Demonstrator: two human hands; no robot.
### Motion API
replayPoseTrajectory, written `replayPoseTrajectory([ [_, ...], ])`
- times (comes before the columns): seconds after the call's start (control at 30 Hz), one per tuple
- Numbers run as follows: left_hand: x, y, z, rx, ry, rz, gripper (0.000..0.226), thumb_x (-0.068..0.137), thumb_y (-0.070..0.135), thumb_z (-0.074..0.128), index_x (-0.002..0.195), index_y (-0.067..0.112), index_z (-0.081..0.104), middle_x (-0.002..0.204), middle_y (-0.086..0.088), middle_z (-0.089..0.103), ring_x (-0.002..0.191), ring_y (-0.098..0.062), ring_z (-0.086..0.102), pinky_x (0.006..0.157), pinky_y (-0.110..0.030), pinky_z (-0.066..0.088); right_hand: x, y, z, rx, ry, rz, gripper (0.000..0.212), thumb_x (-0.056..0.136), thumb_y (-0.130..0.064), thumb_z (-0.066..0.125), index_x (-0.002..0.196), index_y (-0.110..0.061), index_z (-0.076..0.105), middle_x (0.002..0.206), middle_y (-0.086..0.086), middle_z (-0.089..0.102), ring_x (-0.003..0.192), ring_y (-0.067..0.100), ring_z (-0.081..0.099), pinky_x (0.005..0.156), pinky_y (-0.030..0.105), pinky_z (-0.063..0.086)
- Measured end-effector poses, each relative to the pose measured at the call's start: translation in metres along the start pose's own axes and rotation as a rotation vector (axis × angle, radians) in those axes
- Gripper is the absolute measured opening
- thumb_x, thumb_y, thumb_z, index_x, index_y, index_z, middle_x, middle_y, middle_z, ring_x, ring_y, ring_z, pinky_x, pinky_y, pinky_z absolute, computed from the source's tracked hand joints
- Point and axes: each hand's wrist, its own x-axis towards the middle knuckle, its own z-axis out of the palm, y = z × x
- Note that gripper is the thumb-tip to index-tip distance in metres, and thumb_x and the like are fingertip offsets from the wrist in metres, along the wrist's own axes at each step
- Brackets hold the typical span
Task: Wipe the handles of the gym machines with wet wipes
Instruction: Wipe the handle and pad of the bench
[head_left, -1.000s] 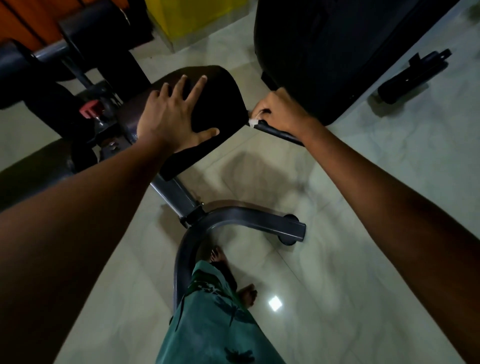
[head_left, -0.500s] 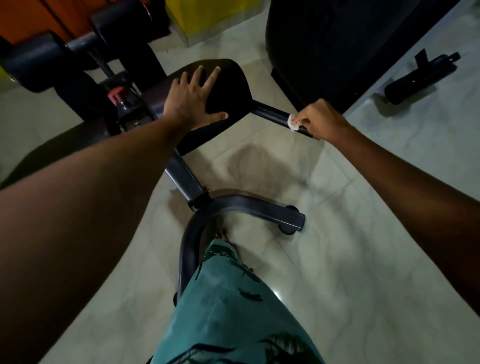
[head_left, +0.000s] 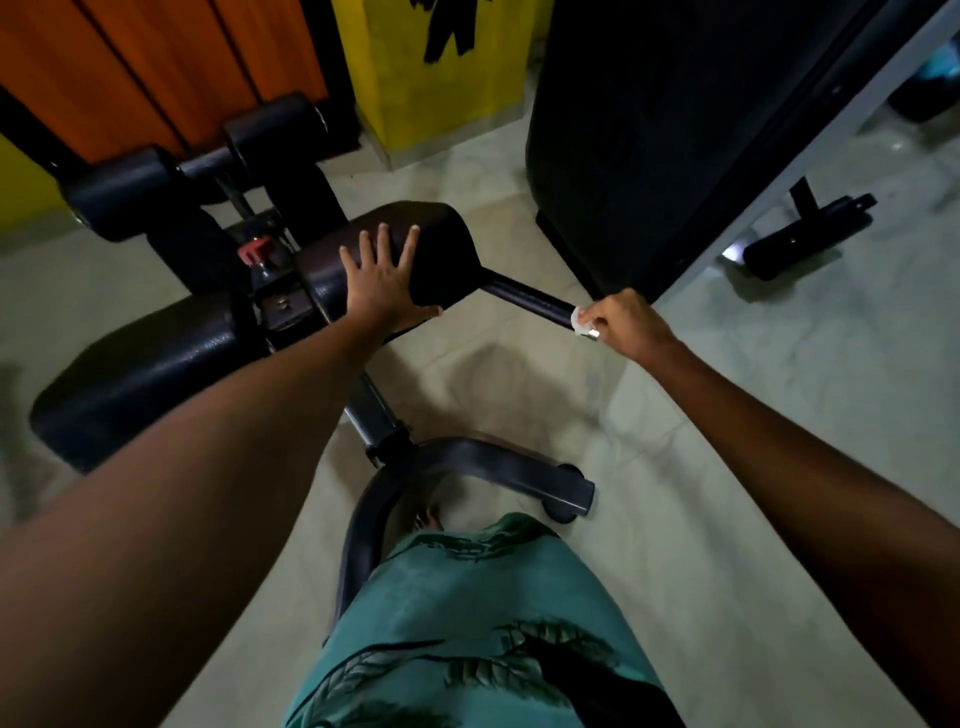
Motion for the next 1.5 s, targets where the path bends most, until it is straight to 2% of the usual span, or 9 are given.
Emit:
replayPoseTrajectory([
  [0.1, -0.015, 0.005, 0.002, -0.017, -0.020, -0.036, 0.110, 0.077, 0.070, 0.055, 0.150, 0.022, -0.011, 0.157, -0.017, -0.011, 0.144, -0.038, -0.009, 0.112, -0.059, -0.002, -0.005, 0.004, -0.002, -0.039, -0.050, 0.003, 0.025, 0.089, -0.013, 0.052, 0.107, -0.010, 0.069, 0.103, 0.016, 0.064, 0.097, 0.034, 0.060, 0.083, 0.033, 0.048],
  [0.2, -0.023, 0.013, 0.001, -0.097, -0.026, -0.105, 0.101, 0.082, 0.064, 0.054, 0.151, 0.022, -0.006, 0.157, -0.015, -0.012, 0.144, -0.034, -0.012, 0.113, -0.057, -0.005, -0.011, 0.008, -0.006, -0.125, -0.067, -0.110, 0.030, 0.087, -0.003, 0.049, 0.110, -0.010, 0.067, 0.105, 0.016, 0.064, 0.098, 0.032, 0.059, 0.081, 0.032, 0.046],
  [0.33, -0.047, 0.032, 0.001, -0.218, -0.036, -0.213, 0.089, 0.088, 0.052, 0.055, 0.152, 0.018, 0.004, 0.159, -0.010, -0.008, 0.146, -0.029, -0.008, 0.115, -0.054, 0.001, -0.008, -0.005, -0.019, -0.280, -0.077, -0.164, 0.022, 0.090, -0.013, 0.053, 0.106, -0.004, 0.066, 0.103, 0.019, 0.065, 0.096, 0.035, 0.062, 0.077, 0.035, 0.049],
  [0.5, -0.083, 0.065, 0.013, -0.450, -0.119, -0.341, 0.065, 0.090, 0.038, 0.060, 0.143, 0.012, 0.033, 0.147, -0.016, 0.033, 0.133, -0.032, 0.036, 0.110, -0.047, 0.029, 0.013, -0.029, -0.039, -0.134, -0.196, -0.282, 0.027, 0.070, -0.012, 0.075, 0.094, -0.002, 0.072, 0.088, 0.022, 0.069, 0.083, 0.033, 0.067, 0.068, 0.028, 0.049],
  [0.57, -0.103, 0.080, 0.016, -0.647, -0.159, -0.370, 0.043, 0.091, 0.029, 0.060, 0.128, 0.009, 0.051, 0.130, -0.016, 0.052, 0.116, -0.029, 0.052, 0.098, -0.038, 0.043, 0.014, -0.045, -0.040, -0.122, -0.208, -0.421, 0.022, 0.073, -0.010, 0.072, 0.094, -0.003, 0.073, 0.093, 0.021, 0.069, 0.087, 0.033, 0.066, 0.076, 0.032, 0.053],
  [0.67, -0.137, 0.089, 0.015, -0.707, -0.208, -0.398, 0.029, 0.094, 0.023, 0.057, 0.115, 0.003, 0.061, 0.116, -0.015, 0.061, 0.103, -0.026, 0.058, 0.084, -0.031, 0.044, 0.007, -0.077, -0.033, -0.150, -0.280, -0.628, 0.018, 0.082, -0.005, 0.062, 0.095, -0.004, 0.074, 0.097, 0.015, 0.071, 0.094, 0.028, 0.065, 0.082, 0.031, 0.052],
  [0.77, -0.180, 0.086, 0.017, -0.720, -0.211, -0.502, 0.027, 0.095, 0.021, 0.054, 0.110, 0.000, 0.063, 0.115, -0.017, 0.062, 0.096, -0.024, 0.057, 0.079, -0.030, 0.042, -0.007, -0.110, -0.018, -0.190, -0.360, -0.766, 0.016, 0.081, -0.004, 0.064, 0.093, -0.005, 0.075, 0.094, 0.012, 0.072, 0.091, 0.025, 0.066, 0.078, 0.029, 0.052],
  [1.17, -0.400, 0.047, 0.046, -0.709, -0.165, -0.949, 0.036, 0.097, 0.024, 0.050, 0.123, 0.001, 0.059, 0.126, -0.015, 0.058, 0.115, -0.028, 0.054, 0.093, -0.031, 0.041, -0.144, -0.234, 0.069, -0.286, -0.553, -1.113, 0.021, 0.083, -0.013, 0.064, 0.101, -0.003, 0.072, 0.103, 0.017, 0.070, 0.100, 0.025, 0.064, 0.090, 0.029, 0.047],
  [1.5, -0.609, 0.007, 0.090, -0.670, -0.096, -1.092, 0.032, 0.096, 0.024, 0.051, 0.118, 0.003, 0.063, 0.123, -0.013, 0.061, 0.113, -0.026, 0.055, 0.090, -0.029, 0.041, -0.344, -0.355, 0.163, -0.199, -0.544, -1.358, 0.019, 0.080, -0.008, 0.064, 0.096, -0.004, 0.073, 0.097, 0.013, 0.071, 0.090, 0.025, 0.066, 0.081, 0.033, 0.053],
])
